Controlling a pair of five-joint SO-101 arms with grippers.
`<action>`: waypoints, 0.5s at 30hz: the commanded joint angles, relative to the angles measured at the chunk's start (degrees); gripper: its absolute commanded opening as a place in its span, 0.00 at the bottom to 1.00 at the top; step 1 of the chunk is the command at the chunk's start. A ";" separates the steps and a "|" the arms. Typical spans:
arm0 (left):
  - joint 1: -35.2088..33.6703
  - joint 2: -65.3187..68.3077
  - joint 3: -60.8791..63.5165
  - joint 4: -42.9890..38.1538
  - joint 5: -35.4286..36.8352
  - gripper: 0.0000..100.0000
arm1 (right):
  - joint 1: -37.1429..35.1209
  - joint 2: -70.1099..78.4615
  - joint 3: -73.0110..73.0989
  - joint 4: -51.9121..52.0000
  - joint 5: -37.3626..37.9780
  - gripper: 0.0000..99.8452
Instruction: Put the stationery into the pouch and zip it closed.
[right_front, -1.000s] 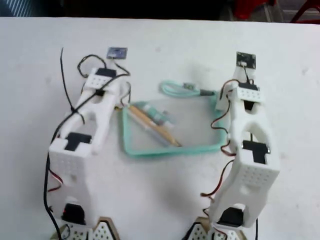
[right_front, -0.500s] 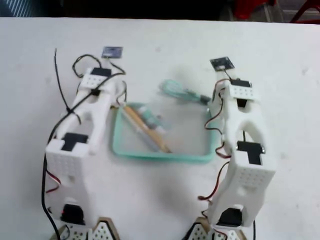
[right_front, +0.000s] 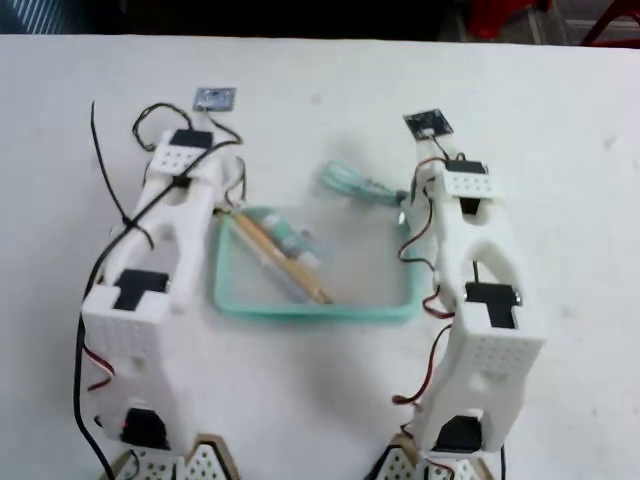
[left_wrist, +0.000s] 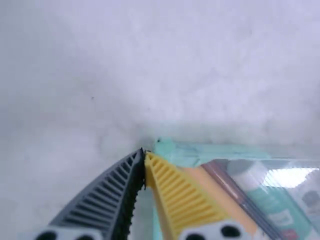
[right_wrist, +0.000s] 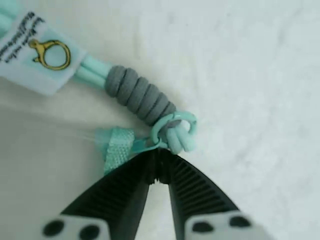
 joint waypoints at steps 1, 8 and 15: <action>-0.40 -3.21 -0.62 0.09 0.44 0.02 | -1.10 -0.40 -0.70 -0.75 -4.04 0.02; -6.37 -3.47 -0.62 0.09 0.44 0.02 | 0.04 -0.48 -0.79 -0.84 -5.54 0.02; -10.15 -3.38 -0.70 0.09 0.35 0.02 | 0.13 -0.48 -0.88 -0.92 -5.54 0.02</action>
